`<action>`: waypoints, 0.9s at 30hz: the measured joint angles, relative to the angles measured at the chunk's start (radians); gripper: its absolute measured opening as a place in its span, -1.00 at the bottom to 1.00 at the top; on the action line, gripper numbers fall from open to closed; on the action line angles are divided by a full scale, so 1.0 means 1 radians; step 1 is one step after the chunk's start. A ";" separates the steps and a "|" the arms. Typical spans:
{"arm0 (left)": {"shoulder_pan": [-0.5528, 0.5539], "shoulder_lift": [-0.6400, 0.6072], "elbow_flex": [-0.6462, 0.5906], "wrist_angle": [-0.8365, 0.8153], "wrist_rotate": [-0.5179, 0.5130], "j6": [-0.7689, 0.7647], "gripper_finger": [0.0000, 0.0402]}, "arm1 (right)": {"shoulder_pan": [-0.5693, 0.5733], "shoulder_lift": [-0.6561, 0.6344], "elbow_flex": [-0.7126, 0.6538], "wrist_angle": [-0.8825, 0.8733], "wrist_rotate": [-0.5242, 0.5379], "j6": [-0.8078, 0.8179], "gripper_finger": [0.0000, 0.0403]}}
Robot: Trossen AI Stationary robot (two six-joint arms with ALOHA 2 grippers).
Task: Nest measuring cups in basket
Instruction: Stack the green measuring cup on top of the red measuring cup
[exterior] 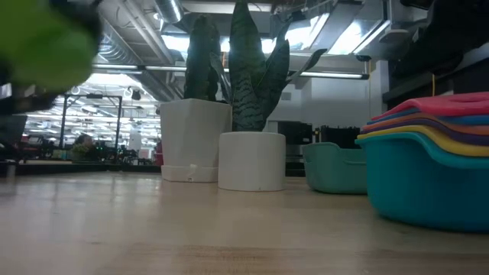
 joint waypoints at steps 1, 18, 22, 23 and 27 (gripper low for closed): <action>0.012 0.021 0.024 0.021 -0.011 0.051 -0.98 | 0.000 0.000 0.000 0.000 0.000 0.000 -0.57; 0.234 0.510 0.710 -0.011 0.305 0.658 -0.98 | 0.000 0.000 0.000 0.001 0.000 0.002 -0.57; 0.280 0.620 0.861 -0.051 0.391 0.748 -0.98 | 0.000 0.000 0.000 0.000 0.000 0.002 -0.57; 0.289 0.647 0.896 -0.055 0.408 0.770 -0.98 | 0.000 0.000 0.000 0.000 -0.001 0.002 -0.57; 0.321 0.746 1.021 -0.104 0.456 0.840 -0.98 | 0.000 0.000 0.000 0.000 -0.003 0.002 -0.57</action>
